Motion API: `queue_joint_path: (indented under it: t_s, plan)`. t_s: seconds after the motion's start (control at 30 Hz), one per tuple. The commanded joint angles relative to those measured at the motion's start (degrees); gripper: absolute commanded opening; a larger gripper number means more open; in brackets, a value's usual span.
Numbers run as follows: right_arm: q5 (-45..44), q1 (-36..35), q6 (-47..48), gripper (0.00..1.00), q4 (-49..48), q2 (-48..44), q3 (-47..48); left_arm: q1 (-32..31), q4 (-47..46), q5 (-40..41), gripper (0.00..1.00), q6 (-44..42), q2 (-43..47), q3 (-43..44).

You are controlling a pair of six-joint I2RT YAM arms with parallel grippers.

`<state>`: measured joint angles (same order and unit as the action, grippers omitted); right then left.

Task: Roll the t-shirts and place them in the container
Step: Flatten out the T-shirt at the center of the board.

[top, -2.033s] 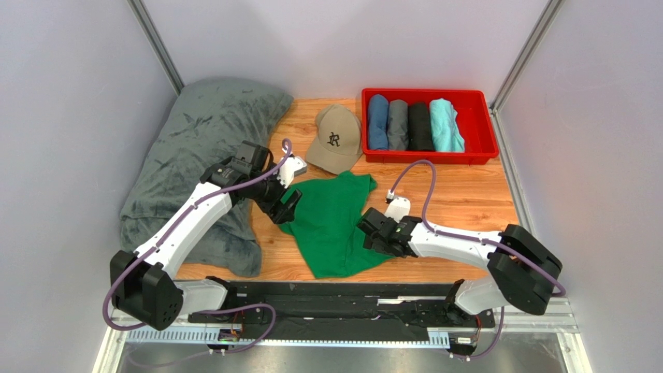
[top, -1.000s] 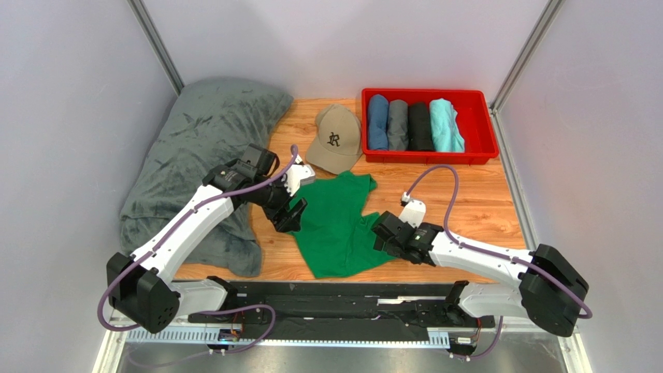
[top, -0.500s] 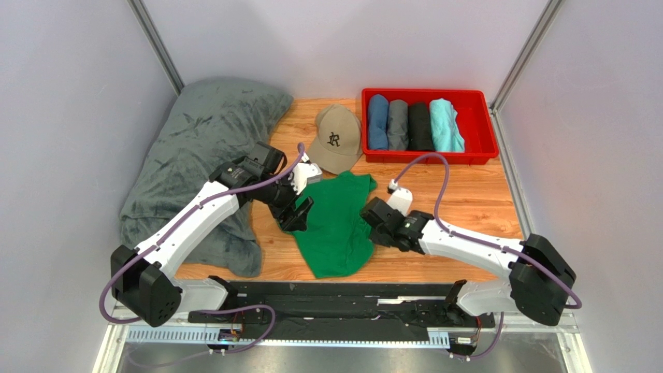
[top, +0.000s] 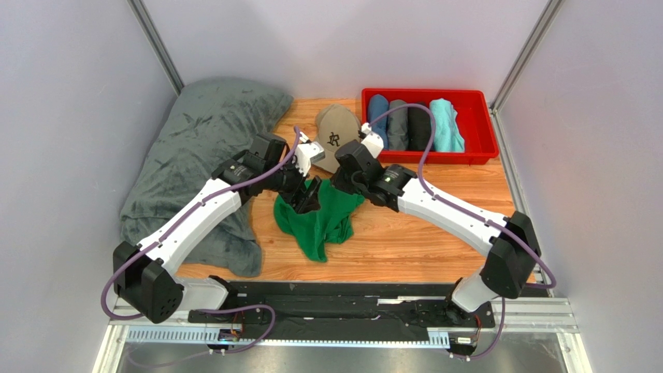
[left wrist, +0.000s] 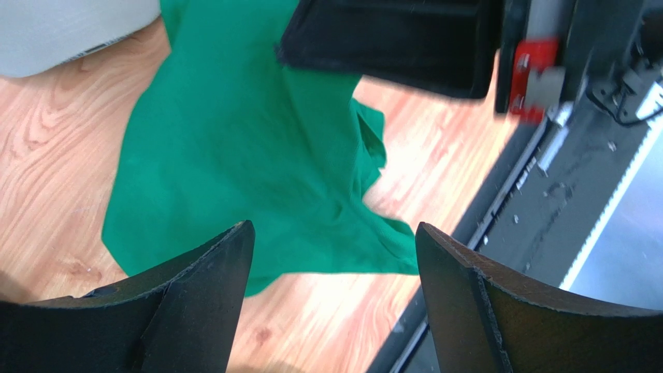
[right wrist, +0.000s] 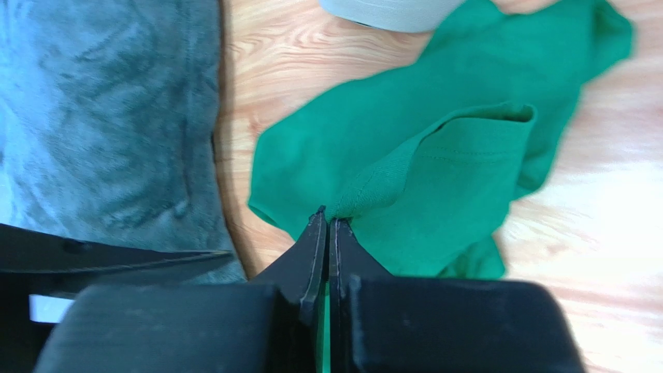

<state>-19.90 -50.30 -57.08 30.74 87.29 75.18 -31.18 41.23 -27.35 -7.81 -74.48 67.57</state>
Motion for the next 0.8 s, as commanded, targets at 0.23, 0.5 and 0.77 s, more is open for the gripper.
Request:
queue_joint_path:
  t_s: [0.23, 0.5, 0.77]
  plan:
    - [0.74, 1.61, 0.30, 0.00, -0.95, 3.68, 9.46, -0.81, -8.10, 2.40, 0.82, 3.95, -0.14, -4.46]
    - [1.27, 2.05, -0.14, 0.00, -1.03, 5.70, 11.92, -3.53, -10.03, 6.60, 0.81, 5.88, -0.40, -4.82]
    - [-0.14, 2.84, -1.01, 0.00, -0.95, 5.79, 10.00, -6.09, -13.90, 17.33, 0.86, 9.05, -2.60, -6.23]
